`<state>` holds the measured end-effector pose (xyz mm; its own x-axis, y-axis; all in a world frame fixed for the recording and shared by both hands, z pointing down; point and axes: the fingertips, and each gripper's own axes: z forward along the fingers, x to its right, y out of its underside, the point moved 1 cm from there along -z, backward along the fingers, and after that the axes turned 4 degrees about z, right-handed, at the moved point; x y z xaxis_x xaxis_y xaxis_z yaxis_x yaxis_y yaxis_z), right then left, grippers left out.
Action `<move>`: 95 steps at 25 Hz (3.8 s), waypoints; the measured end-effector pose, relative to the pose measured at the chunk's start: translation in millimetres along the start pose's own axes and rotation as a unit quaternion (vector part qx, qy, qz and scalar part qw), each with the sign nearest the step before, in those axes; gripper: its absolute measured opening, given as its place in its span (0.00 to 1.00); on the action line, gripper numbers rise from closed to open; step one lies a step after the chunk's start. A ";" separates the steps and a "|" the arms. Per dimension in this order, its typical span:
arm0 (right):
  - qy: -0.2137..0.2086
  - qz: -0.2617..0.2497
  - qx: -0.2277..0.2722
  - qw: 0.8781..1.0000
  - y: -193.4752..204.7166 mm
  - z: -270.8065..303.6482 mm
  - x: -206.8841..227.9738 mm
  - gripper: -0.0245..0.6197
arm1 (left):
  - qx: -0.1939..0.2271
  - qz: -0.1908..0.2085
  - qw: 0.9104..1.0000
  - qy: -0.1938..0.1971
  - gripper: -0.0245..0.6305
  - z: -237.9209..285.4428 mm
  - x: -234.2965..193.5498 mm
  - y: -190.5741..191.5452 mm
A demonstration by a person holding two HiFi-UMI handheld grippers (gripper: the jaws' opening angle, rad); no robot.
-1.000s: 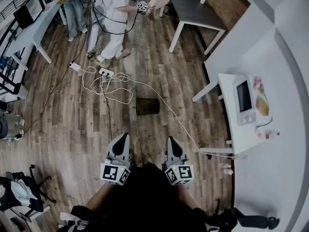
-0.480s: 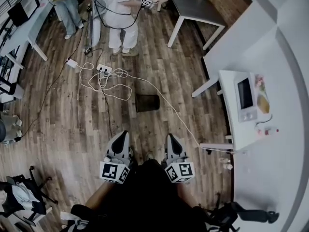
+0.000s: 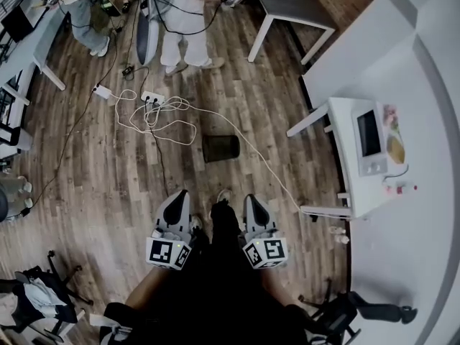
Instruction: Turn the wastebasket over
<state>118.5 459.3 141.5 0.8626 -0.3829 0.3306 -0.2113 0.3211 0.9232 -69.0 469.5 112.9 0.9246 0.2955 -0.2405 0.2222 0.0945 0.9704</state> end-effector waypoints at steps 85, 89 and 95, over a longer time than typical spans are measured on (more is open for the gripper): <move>0.182 0.014 -0.330 0.926 333.1 516.0 230.6 0.29 | -0.140 0.017 0.984 0.108 0.09 470.9 -293.6 138.2; 0.197 0.007 -0.368 0.909 395.1 521.7 248.5 0.31 | -0.150 0.013 0.982 0.117 0.09 473.6 -300.8 165.0; 0.202 0.003 -0.426 0.882 486.8 515.9 264.1 0.34 | -0.167 0.001 0.979 0.120 0.09 469.0 -311.4 205.9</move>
<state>6.3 67.6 779.4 0.9925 -0.0943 0.0784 0.0575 0.9224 0.3819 -166.0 -48.9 397.8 0.8169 0.5070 -0.2752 0.0696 0.3870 0.9195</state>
